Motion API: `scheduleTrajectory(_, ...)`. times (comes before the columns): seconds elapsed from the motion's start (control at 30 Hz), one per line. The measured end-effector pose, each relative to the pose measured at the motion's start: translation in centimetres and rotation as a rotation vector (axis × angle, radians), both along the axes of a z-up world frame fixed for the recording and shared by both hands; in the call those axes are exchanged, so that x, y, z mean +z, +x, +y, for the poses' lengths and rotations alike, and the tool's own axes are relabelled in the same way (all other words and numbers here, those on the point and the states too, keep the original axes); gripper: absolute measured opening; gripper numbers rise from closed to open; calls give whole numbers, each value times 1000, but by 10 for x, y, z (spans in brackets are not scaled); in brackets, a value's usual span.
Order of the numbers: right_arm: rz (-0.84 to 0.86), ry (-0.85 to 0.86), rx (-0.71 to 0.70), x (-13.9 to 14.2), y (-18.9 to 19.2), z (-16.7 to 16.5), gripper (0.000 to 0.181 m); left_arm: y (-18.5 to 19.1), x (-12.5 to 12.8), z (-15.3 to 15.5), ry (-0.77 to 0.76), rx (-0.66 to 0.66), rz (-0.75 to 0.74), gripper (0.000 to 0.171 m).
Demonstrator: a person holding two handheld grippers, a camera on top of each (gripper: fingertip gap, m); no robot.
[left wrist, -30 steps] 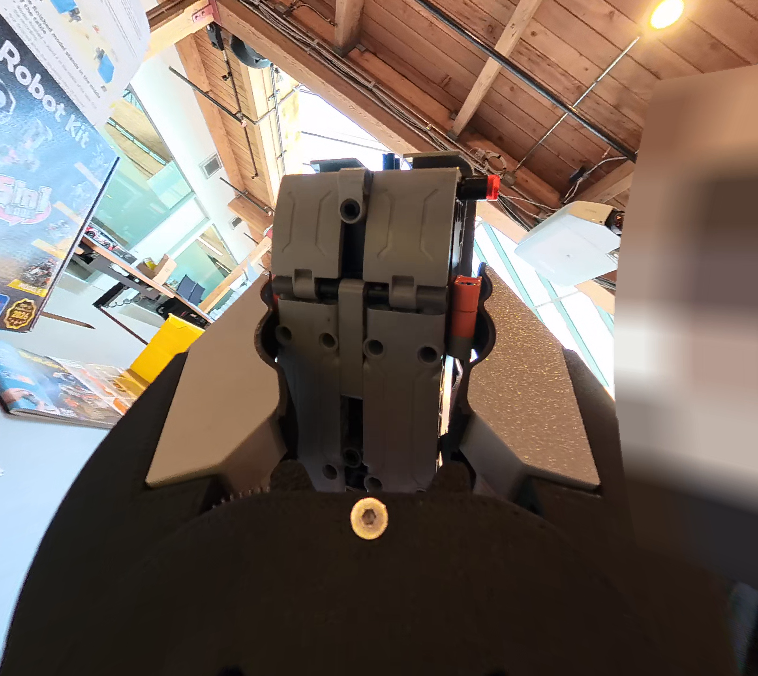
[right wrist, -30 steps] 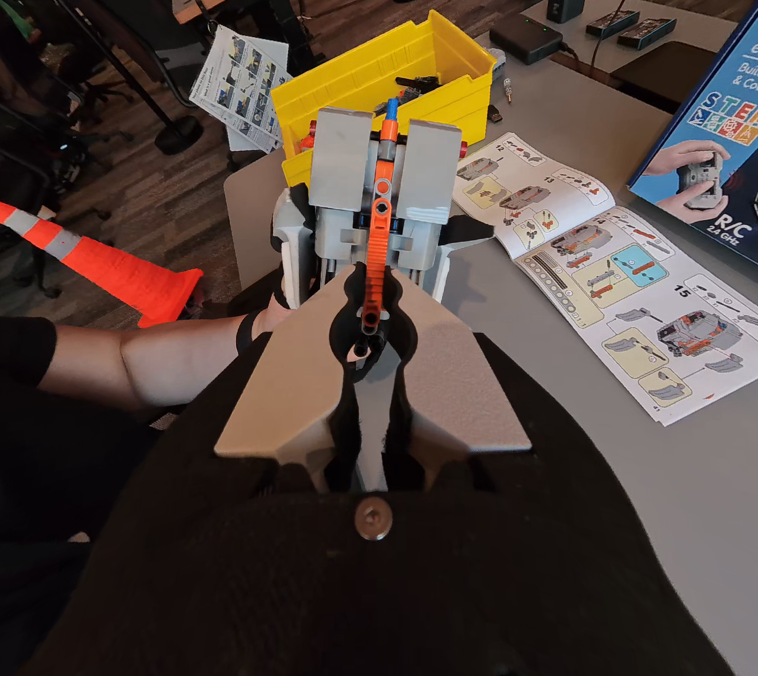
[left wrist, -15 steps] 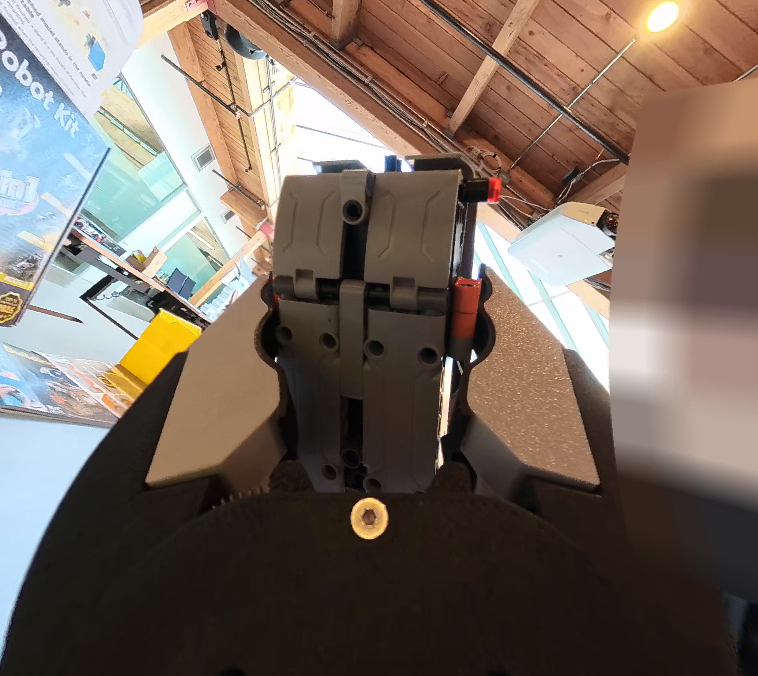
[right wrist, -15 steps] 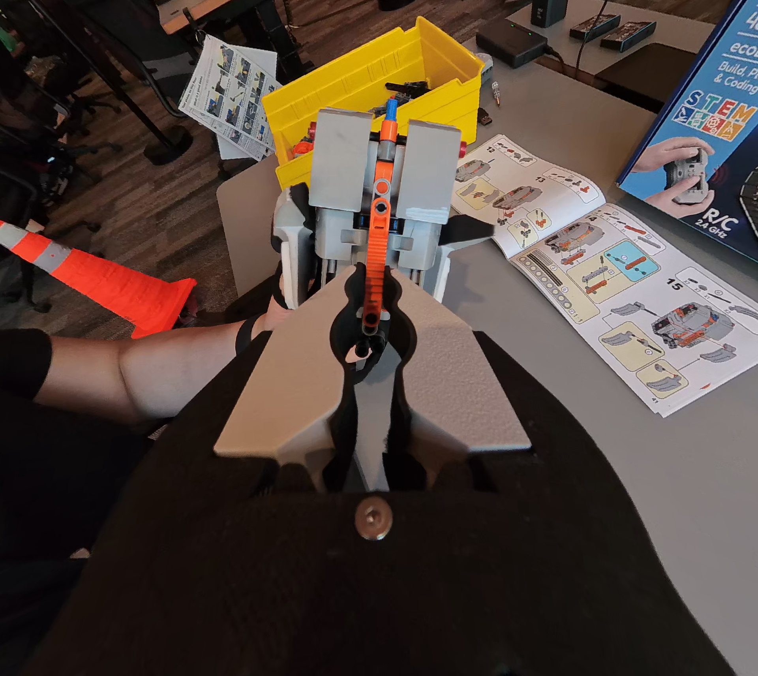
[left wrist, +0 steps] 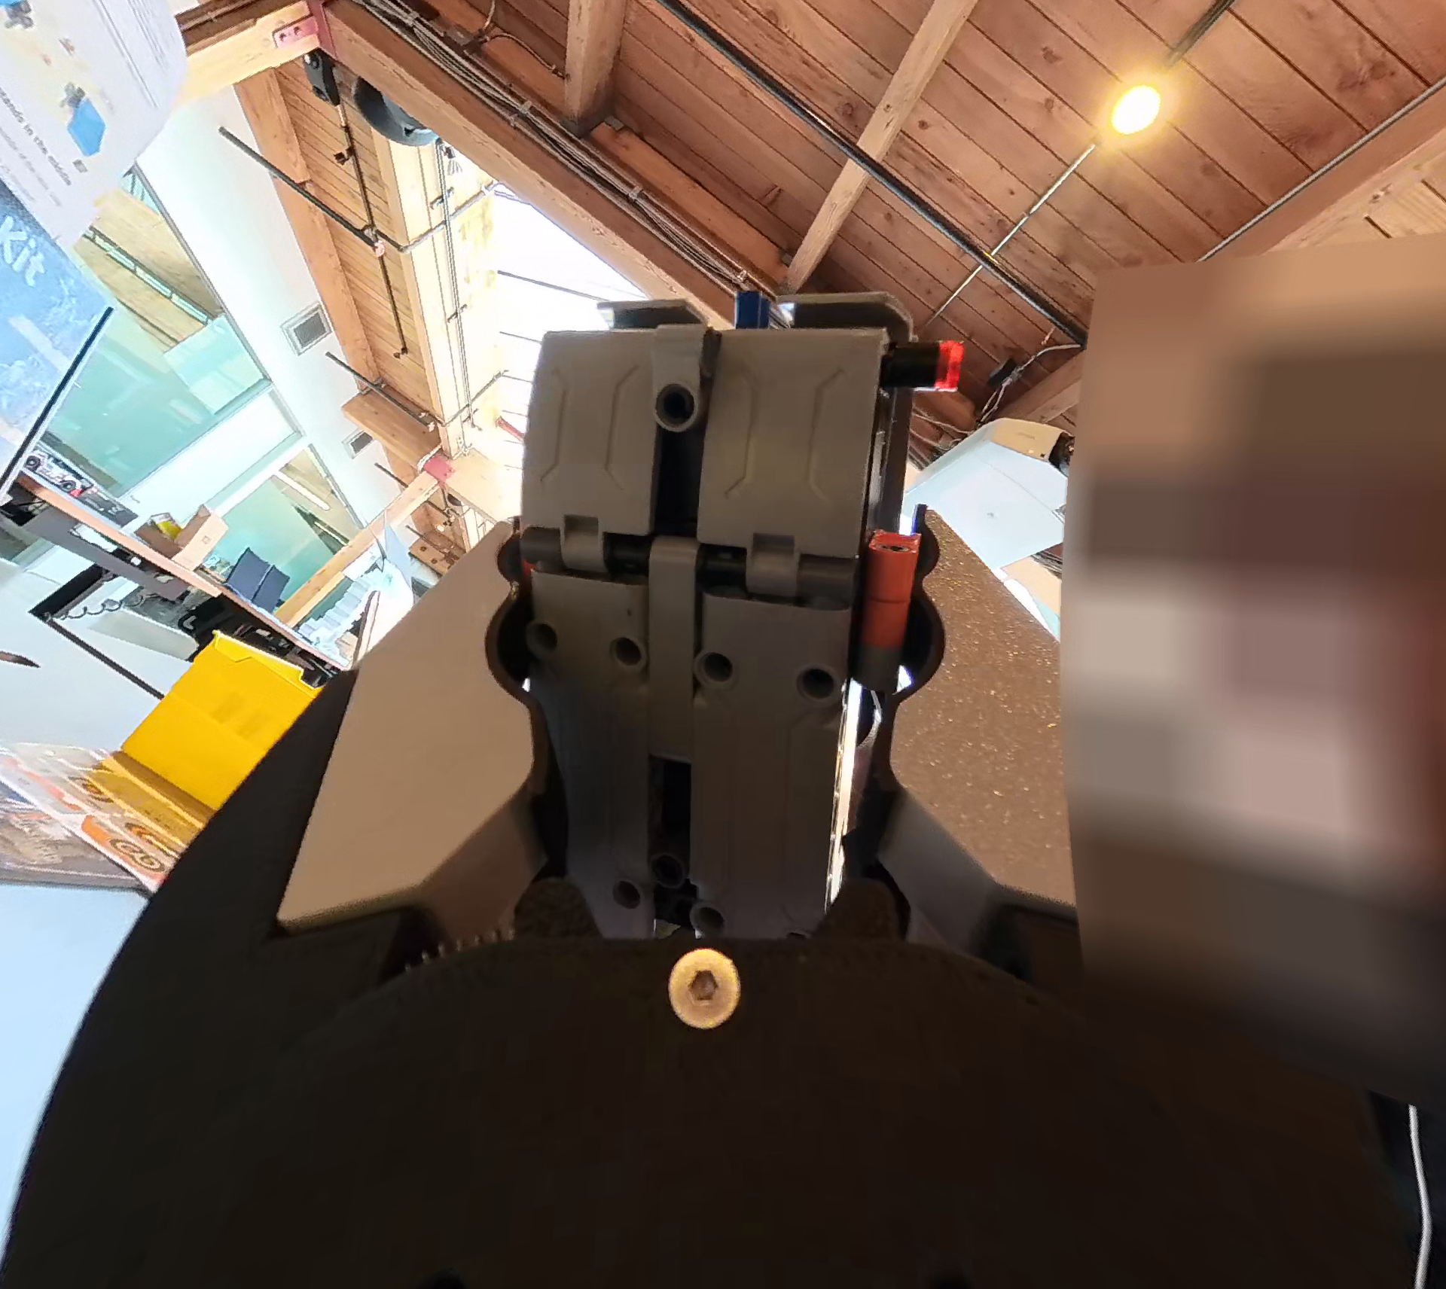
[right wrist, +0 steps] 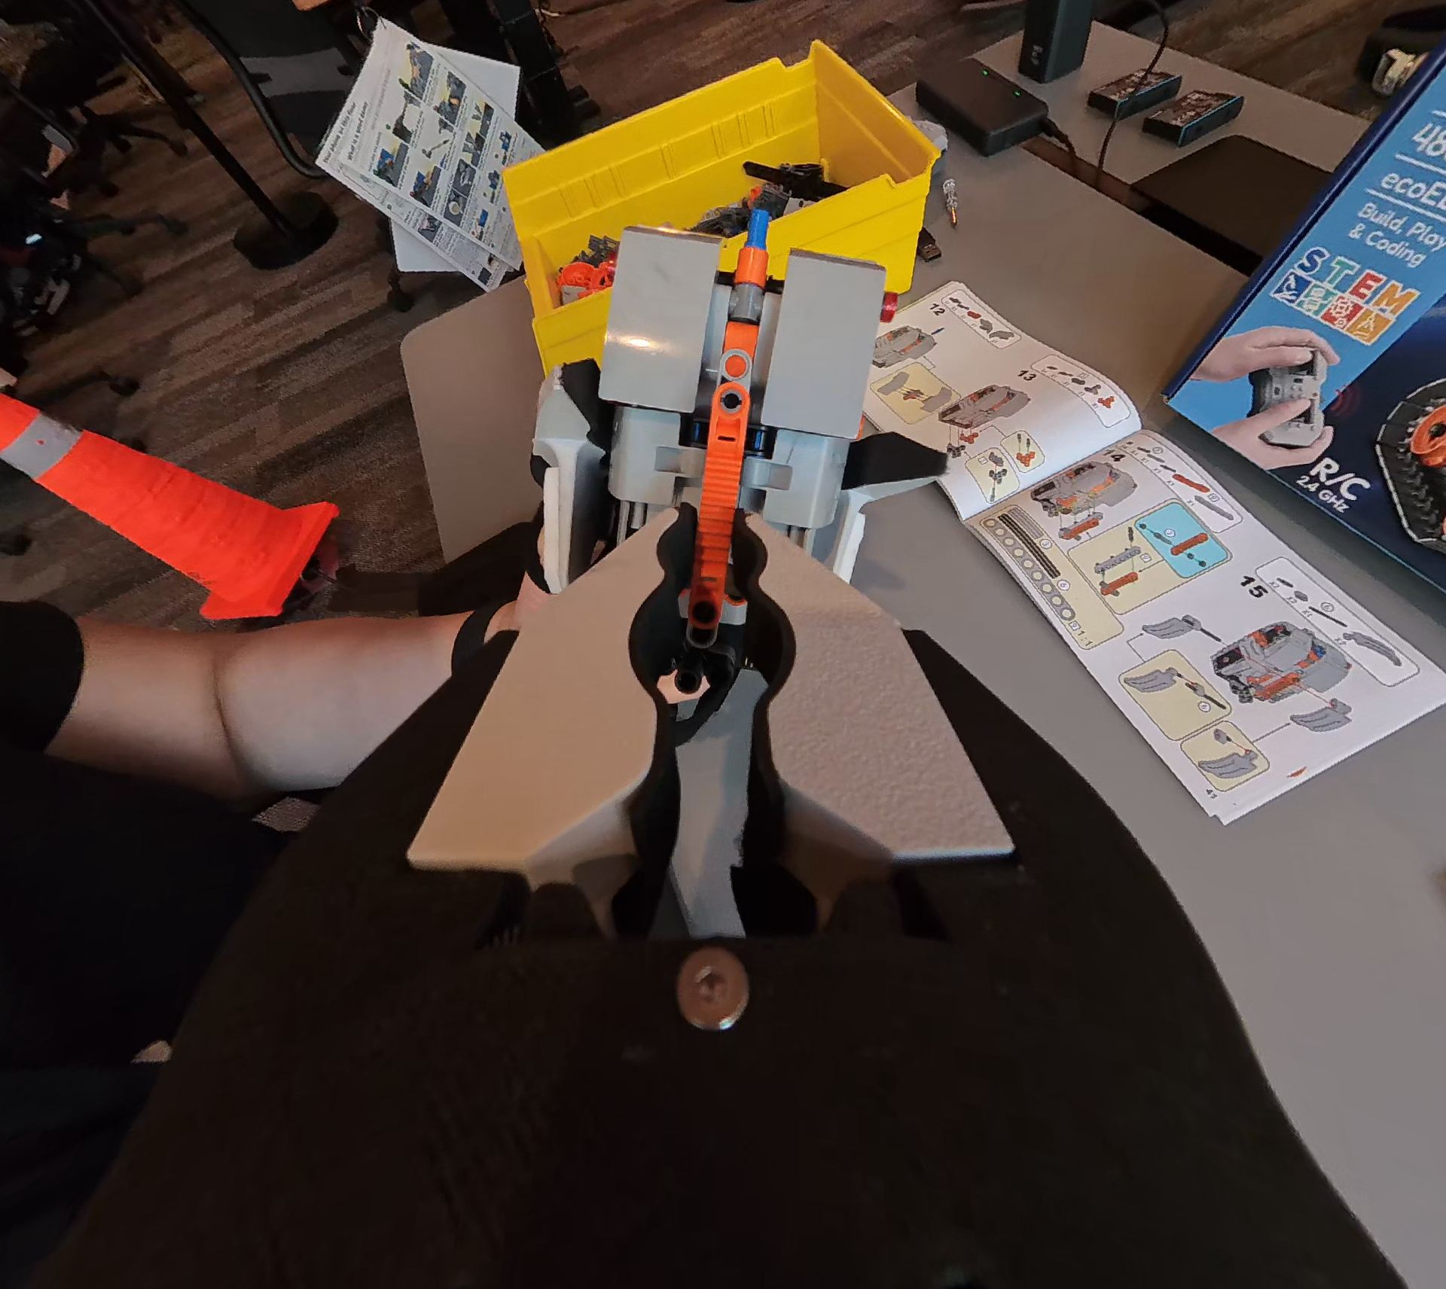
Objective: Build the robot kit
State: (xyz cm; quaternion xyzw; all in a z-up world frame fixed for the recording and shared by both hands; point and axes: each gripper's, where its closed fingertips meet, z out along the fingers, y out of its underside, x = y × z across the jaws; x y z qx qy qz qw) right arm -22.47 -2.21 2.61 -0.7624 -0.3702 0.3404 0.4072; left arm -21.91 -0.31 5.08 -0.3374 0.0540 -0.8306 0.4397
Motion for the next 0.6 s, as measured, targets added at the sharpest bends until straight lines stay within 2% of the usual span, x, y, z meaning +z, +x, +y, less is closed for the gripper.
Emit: scheduleTrajectory(0.6,-7,6,4,4,-4,-1,11,-5,1,2,-17,-17,-42,95)
